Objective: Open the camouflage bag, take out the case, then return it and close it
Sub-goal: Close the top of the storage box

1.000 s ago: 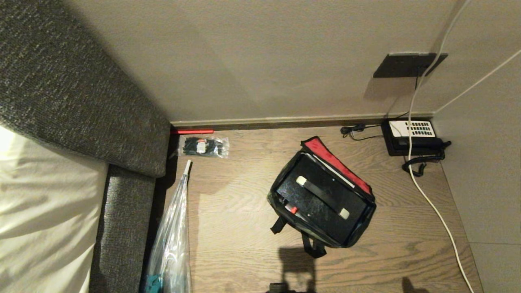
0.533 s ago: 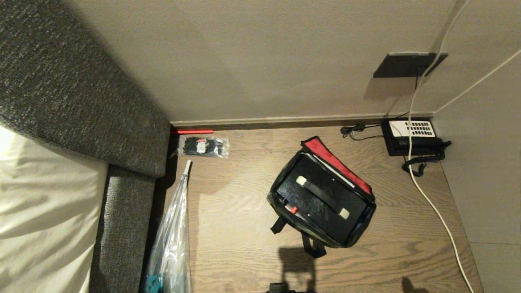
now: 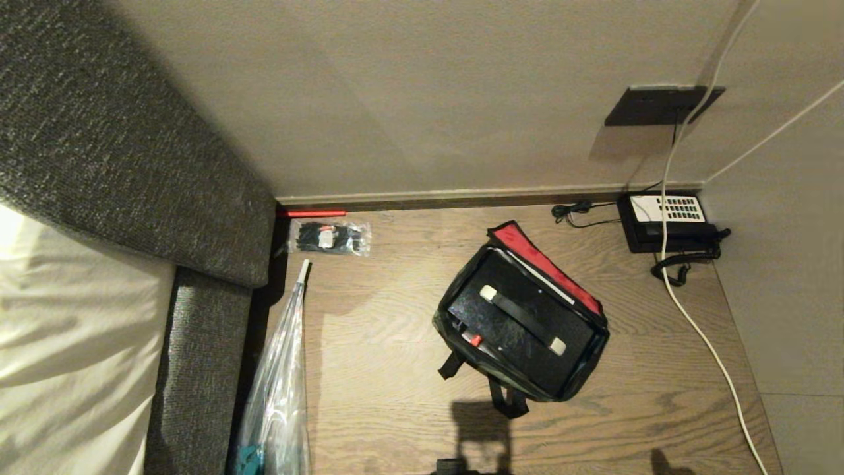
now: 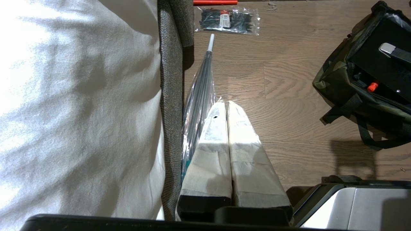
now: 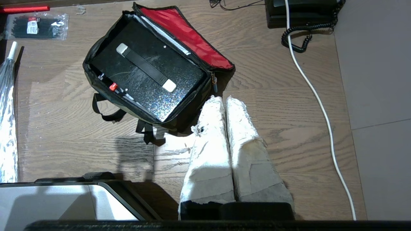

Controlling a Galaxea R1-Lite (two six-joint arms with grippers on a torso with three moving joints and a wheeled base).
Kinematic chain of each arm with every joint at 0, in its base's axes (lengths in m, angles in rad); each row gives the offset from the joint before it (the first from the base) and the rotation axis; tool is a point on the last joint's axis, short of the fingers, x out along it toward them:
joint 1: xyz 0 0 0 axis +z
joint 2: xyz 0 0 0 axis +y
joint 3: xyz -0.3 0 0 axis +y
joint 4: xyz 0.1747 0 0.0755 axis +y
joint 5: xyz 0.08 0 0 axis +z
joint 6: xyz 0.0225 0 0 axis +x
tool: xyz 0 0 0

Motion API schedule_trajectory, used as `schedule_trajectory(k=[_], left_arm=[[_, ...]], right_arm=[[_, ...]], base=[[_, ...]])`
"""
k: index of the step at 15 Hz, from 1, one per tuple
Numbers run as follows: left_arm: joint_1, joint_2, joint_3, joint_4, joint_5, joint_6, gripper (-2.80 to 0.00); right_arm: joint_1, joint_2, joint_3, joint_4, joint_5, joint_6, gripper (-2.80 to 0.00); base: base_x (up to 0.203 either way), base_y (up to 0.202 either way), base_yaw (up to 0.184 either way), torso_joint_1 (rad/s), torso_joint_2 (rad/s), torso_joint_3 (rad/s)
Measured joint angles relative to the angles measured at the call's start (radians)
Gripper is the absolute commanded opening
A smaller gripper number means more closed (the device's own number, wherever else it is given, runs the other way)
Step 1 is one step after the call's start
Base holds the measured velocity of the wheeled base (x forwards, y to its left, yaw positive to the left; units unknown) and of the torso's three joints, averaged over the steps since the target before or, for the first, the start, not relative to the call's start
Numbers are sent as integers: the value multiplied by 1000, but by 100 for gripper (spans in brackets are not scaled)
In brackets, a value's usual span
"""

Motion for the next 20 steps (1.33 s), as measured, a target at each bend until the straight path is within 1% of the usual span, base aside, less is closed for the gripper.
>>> schedule_trajectory(k=[12,13,15,20], left_arm=[[0,0,0,0,1,0,-280],[0,0,0,0,0,0,-280],[0,0,0,0,1,0,-280],[0,0,0,0,1,1,-280]], right_arm=[[0,2,0,0,0,0,-280],[0,2,0,0,0,-4,-280],[0,2,0,2,2,-40,-280],[1,3,0,3,3,-35,-280]], base=[[0,0,0,0,0,0],[0,0,0,0,0,0],[0,0,0,0,0,0],[0,0,0,0,0,0]])
